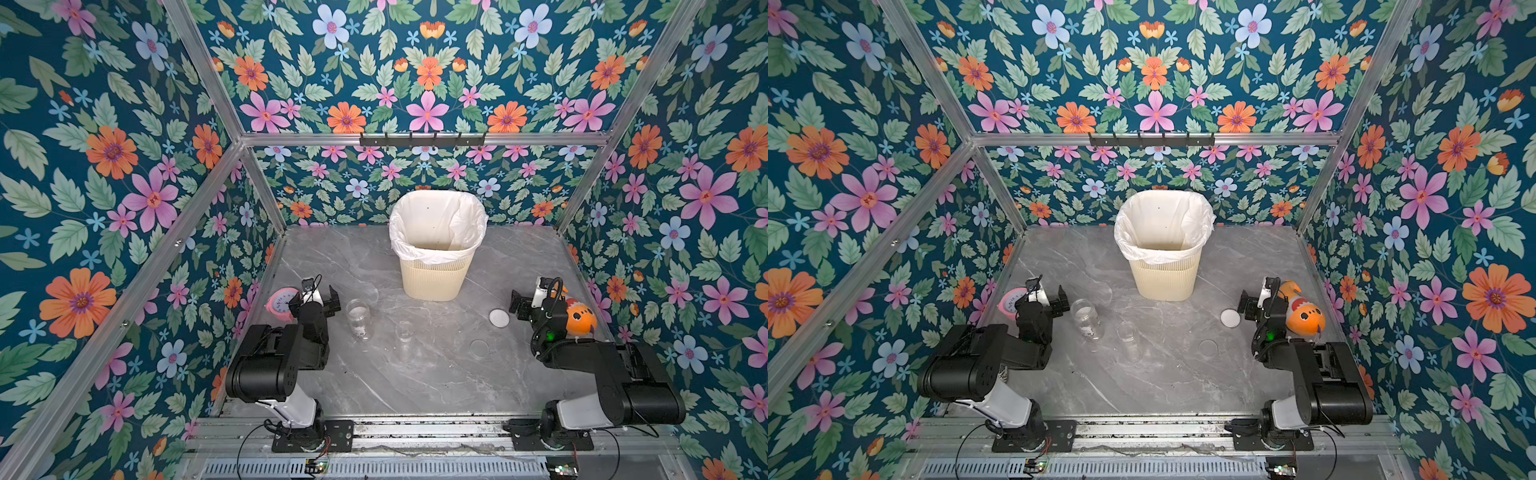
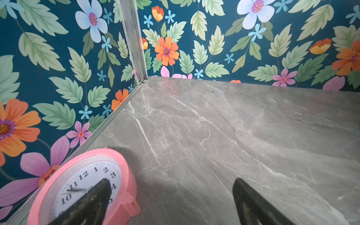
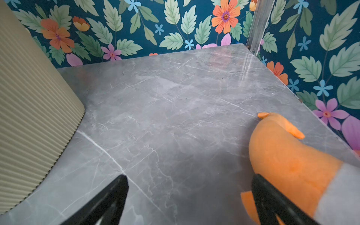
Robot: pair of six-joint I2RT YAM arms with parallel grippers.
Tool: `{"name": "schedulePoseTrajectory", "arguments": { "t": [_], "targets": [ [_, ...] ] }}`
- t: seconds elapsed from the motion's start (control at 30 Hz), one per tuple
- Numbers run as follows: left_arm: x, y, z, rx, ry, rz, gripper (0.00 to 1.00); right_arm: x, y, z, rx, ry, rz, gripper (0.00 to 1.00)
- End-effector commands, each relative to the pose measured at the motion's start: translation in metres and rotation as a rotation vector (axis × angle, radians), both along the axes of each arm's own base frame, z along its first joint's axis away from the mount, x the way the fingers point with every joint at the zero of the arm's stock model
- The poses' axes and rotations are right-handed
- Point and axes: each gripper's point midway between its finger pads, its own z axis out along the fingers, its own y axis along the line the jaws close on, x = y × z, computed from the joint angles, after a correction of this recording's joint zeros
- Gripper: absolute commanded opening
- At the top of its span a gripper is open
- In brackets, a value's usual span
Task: Empty the moldy dried flower tea in the jars
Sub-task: Reset both arms
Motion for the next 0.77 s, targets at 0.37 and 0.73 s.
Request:
{"name": "schedulePoseTrajectory", "arguments": {
  "t": [0.37,0.73],
  "targets": [
    [0.0006,0.0001,0.0040,-0.003,-0.016,-0.001,1.00,0.0027,-0.0027,0.0081,-0.003,-0.037,-0.017,0.99],
    [0.0005,-0.0001,0.0031,-0.005,-0.013,-0.003,1.00,0.0030,-0.0029,0.0085,-0.003,-0.039,-0.018,0.99]
  ]
}}
